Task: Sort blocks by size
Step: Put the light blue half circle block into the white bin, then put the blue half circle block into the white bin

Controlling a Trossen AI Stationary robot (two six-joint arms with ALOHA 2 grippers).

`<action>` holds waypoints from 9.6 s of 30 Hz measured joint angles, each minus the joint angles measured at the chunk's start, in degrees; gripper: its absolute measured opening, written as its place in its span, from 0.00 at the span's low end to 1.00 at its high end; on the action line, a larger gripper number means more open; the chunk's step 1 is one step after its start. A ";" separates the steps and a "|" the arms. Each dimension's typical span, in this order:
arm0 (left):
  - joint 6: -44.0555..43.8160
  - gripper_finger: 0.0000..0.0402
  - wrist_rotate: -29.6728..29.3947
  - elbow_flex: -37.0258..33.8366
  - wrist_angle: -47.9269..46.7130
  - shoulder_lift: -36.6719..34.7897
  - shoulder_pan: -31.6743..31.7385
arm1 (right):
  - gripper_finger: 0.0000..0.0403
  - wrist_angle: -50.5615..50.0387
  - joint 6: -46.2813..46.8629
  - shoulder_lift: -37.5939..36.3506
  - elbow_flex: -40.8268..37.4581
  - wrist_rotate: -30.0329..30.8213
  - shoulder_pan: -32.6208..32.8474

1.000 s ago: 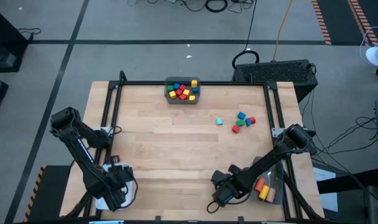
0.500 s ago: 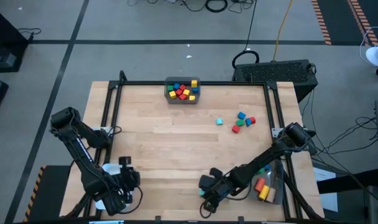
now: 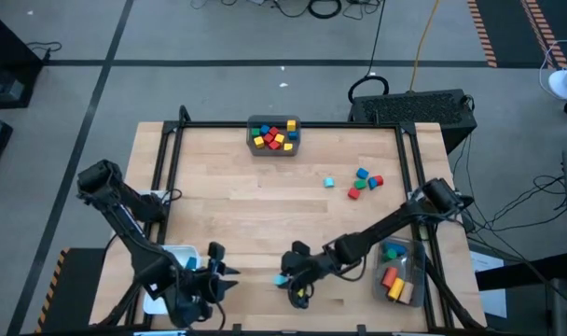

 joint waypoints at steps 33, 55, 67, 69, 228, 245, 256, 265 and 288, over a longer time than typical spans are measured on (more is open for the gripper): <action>35.39 0.52 9.01 -2.97 20.92 7.01 12.29 | 0.29 12.12 -10.75 -0.04 0.00 -11.09 -7.49; 37.50 0.24 12.36 -2.95 21.95 7.39 13.66 | 0.30 13.50 -11.30 -0.04 0.00 -12.81 -7.51; 27.42 0.22 7.46 -2.95 18.79 5.28 12.91 | 0.43 12.63 -12.39 -0.04 0.04 -11.61 -7.55; 25.59 0.22 7.14 -2.93 17.08 4.56 12.72 | 0.44 11.82 -12.31 -0.25 0.04 -11.89 -7.83; -23.00 0.41 -11.64 -2.49 -9.06 -3.65 3.16 | 0.19 -28.30 -1.68 -36.61 -28.24 -1.80 -29.65; -2.20 0.41 -26.08 -2.51 6.64 -0.64 5.63 | 0.19 22.44 -7.83 -26.31 -28.17 3.15 -12.57; 1.71 0.41 -22.82 -2.51 12.49 4.20 11.37 | 0.19 46.47 -7.93 -14.26 -28.17 1.47 -10.02; 15.56 0.41 -13.98 -2.51 23.22 7.33 14.48 | 0.19 52.37 -5.94 -10.85 -28.17 -0.37 -10.39; 16.01 0.75 -12.93 -2.51 28.07 7.48 18.25 | 0.19 53.50 -5.00 -10.86 -28.16 -1.30 -10.39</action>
